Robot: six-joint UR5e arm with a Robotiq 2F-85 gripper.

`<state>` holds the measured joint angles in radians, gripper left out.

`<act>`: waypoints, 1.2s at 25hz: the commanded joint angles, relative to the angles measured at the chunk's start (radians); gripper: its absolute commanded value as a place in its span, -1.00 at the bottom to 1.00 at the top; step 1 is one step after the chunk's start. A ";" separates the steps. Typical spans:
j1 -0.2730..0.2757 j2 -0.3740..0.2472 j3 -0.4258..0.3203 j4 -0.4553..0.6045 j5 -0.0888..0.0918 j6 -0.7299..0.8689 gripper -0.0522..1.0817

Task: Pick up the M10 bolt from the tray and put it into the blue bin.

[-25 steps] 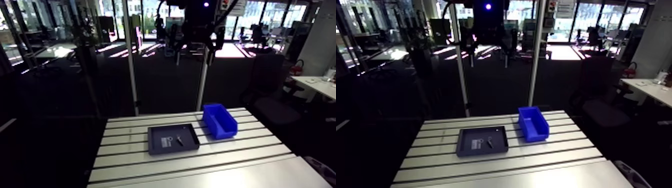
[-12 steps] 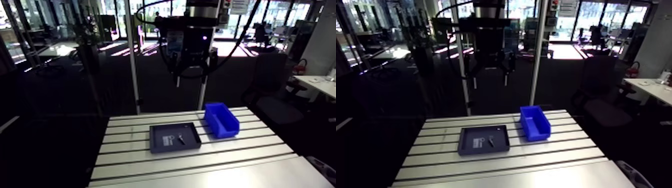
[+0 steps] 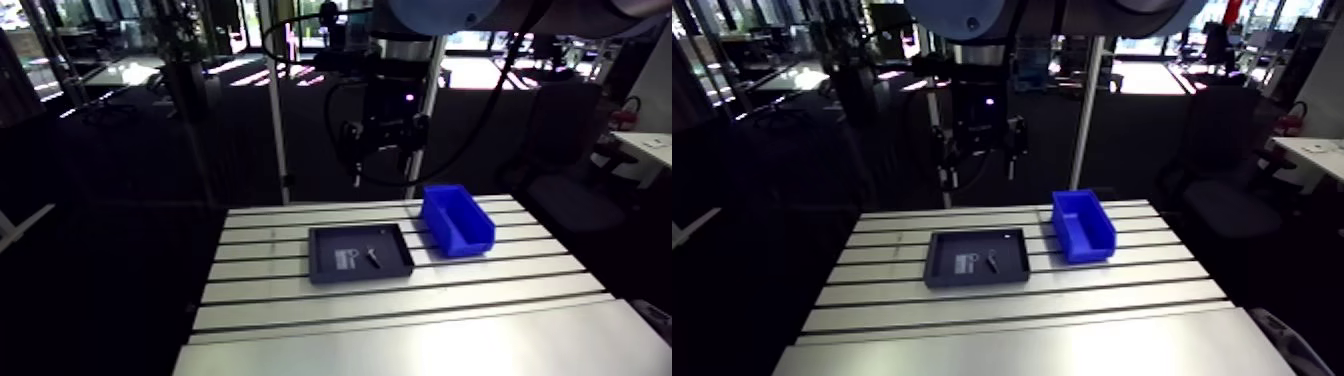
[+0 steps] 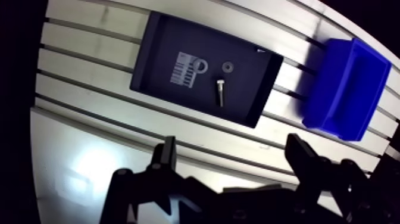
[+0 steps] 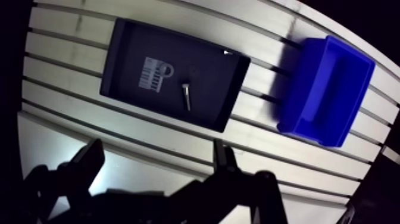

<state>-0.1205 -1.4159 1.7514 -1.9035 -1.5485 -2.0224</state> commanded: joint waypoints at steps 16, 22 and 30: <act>0.007 0.159 0.003 -0.073 -0.034 -0.014 -0.89; 0.007 0.188 0.004 -0.075 -0.043 -0.003 -0.46; 0.008 0.219 0.026 -0.119 -0.057 -0.005 -0.18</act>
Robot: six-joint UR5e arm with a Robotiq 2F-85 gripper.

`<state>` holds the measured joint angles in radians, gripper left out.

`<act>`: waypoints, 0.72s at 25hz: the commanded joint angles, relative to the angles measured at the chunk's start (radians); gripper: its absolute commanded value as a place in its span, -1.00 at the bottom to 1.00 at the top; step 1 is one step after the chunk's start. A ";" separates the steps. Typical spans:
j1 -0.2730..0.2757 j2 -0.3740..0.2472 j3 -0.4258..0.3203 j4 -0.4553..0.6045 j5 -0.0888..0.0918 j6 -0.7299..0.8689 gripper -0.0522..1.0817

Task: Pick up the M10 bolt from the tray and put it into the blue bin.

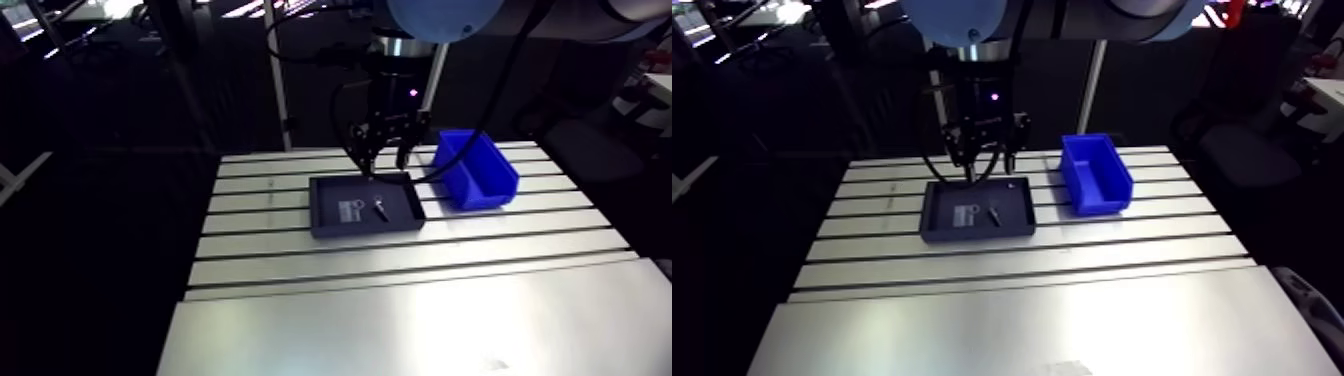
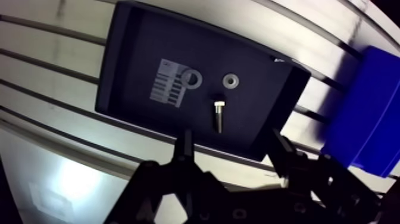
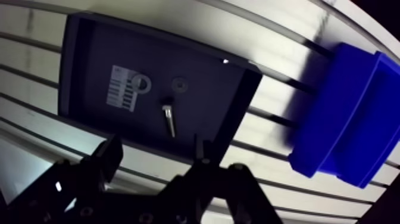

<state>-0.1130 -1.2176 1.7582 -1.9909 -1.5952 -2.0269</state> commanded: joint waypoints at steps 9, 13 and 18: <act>0.001 0.042 0.045 -0.069 -0.035 -0.013 -0.14; 0.001 0.046 0.050 -0.070 -0.035 -0.014 -0.05; 0.001 0.048 0.060 -0.075 -0.035 -0.016 -0.02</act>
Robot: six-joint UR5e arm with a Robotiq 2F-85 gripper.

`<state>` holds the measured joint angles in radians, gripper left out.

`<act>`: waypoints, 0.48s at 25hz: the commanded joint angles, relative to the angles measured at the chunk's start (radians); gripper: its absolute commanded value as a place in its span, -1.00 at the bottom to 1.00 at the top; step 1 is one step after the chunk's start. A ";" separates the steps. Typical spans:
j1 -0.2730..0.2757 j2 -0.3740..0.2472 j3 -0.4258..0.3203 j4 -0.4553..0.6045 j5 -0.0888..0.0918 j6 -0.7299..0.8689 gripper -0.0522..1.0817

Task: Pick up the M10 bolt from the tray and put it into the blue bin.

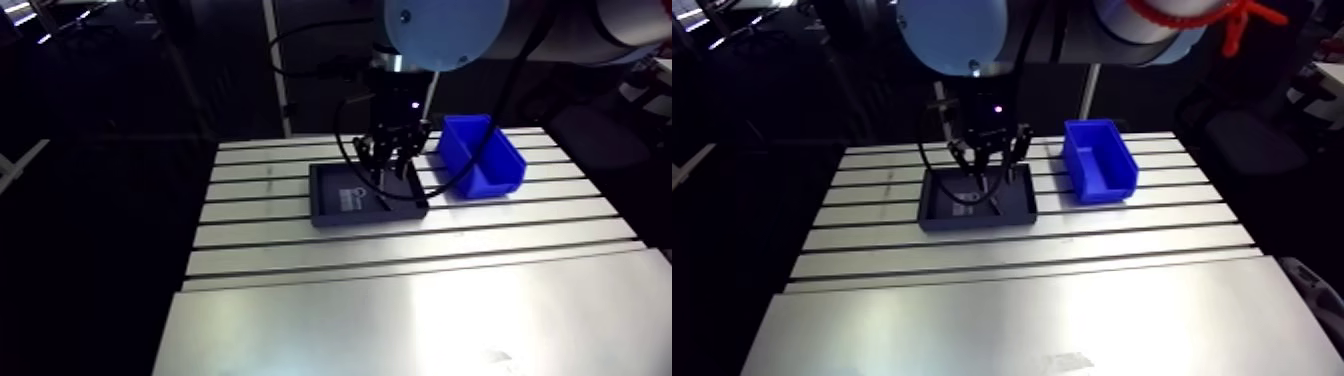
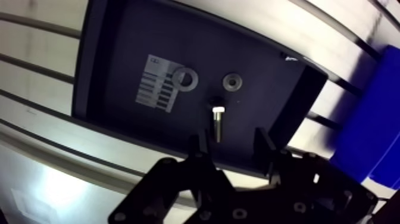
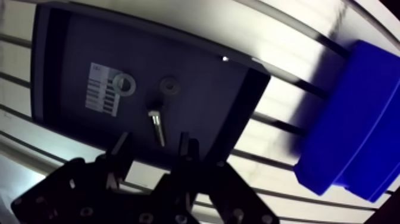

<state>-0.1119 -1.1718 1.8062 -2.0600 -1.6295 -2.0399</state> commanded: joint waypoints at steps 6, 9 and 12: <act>-0.002 0.002 0.020 -0.007 0.001 -0.006 0.00; -0.002 0.002 0.025 -0.007 0.001 -0.006 0.02; -0.002 0.004 0.028 -0.007 0.001 -0.026 0.02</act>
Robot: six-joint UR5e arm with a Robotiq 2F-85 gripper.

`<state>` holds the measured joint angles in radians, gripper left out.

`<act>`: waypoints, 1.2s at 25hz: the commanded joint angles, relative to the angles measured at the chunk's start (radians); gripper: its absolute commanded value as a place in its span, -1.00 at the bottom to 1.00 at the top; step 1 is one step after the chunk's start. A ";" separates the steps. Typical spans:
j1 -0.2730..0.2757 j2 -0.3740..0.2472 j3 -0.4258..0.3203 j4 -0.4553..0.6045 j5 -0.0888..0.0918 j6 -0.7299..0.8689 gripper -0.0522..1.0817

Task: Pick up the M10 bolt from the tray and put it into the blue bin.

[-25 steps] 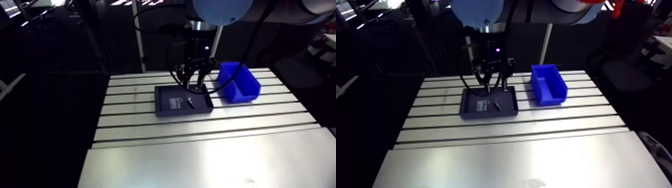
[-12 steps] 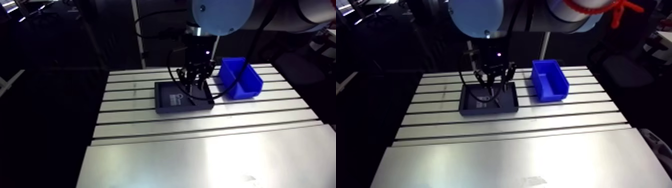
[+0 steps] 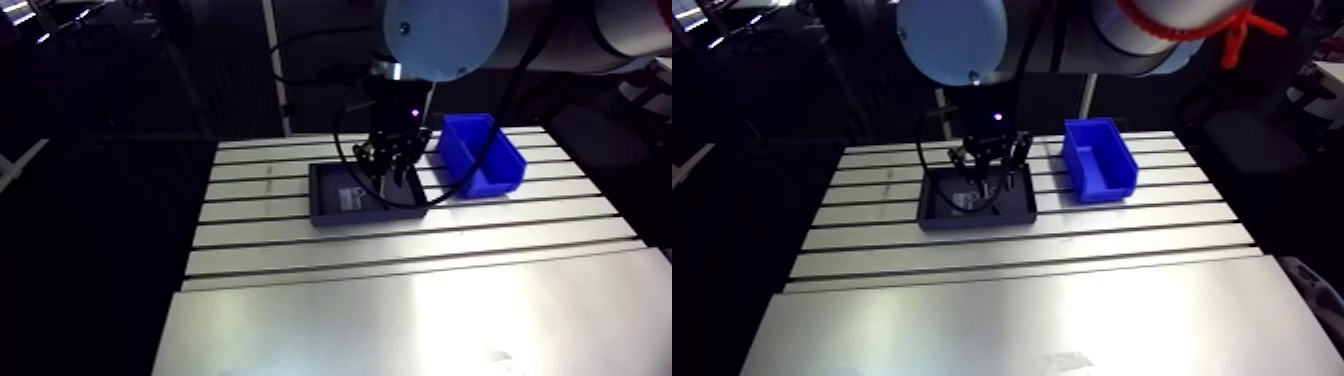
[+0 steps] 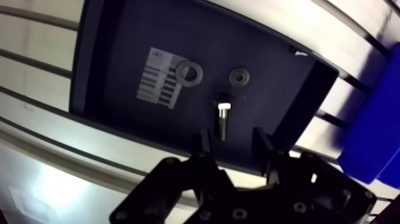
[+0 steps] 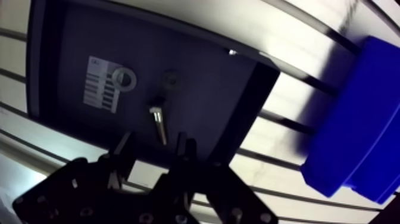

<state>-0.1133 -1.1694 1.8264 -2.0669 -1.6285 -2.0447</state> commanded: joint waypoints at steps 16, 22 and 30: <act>-0.003 0.018 0.029 -0.040 0.002 -0.026 0.07; -0.006 0.027 0.029 -0.042 0.000 -0.024 0.12; -0.006 0.037 0.034 -0.068 0.000 -0.024 0.14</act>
<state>-0.1194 -1.1379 1.8555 -2.1257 -1.6282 -2.0688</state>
